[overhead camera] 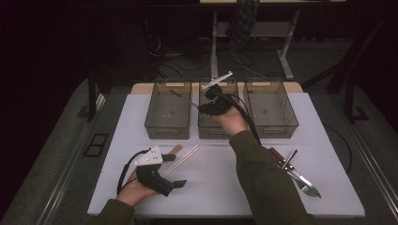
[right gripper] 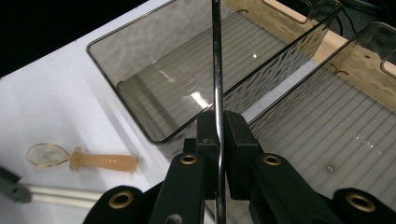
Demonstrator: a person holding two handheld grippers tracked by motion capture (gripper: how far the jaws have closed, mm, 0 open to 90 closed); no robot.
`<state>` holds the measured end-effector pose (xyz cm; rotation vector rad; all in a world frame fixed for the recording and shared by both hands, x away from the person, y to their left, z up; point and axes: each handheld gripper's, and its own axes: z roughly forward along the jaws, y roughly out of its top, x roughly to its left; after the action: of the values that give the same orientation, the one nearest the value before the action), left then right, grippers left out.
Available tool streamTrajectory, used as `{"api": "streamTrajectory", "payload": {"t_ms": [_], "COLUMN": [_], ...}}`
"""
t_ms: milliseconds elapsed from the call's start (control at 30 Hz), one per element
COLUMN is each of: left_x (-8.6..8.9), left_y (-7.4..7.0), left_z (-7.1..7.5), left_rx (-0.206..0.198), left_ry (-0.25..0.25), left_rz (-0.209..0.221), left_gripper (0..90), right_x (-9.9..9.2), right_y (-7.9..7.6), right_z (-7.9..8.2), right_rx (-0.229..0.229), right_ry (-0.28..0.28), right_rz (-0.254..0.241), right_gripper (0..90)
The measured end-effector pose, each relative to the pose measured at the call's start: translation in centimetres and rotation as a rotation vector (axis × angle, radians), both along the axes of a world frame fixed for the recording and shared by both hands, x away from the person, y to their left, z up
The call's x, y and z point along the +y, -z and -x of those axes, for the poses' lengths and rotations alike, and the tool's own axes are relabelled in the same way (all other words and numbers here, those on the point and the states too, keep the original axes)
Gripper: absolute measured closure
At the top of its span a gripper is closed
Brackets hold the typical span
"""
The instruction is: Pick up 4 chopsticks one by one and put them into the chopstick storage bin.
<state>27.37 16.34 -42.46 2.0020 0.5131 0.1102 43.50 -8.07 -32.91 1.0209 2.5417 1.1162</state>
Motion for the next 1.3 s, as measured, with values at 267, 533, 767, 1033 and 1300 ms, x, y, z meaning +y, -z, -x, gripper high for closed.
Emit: {"api": "streamTrajectory", "payload": {"t_ms": [267,533,767,1033,1300], "left_x": [0.1,0.2,0.2,0.4,0.4], "left_y": [-0.1,-0.2,-0.3,-0.3,-0.3], "left_z": [0.0,0.0,0.1,0.0,0.1], "left_rx": [-0.001,-0.002,-0.001,-0.001,-0.002], "left_ry": [0.004,0.001,0.005,0.004,0.003], "left_rz": [0.009,0.016,0.024,0.029,0.032], "left_gripper": [0.5,0.6,0.6,0.6,0.6], "right_x": [1.8,3.8,5.9,7.6,8.9], "right_y": [0.9,1.3,1.6,2.3,2.9], "right_z": [-1.7,-3.1,-4.1,-5.1,-5.9], "right_rx": [0.023,0.036,0.043,0.058,0.063], "right_ry": [0.023,0.035,0.046,0.060,0.074], "right_rz": [0.023,0.037,0.060,0.080,0.099], "right_gripper": [85.0,85.0,85.0,85.0,84.9]}}
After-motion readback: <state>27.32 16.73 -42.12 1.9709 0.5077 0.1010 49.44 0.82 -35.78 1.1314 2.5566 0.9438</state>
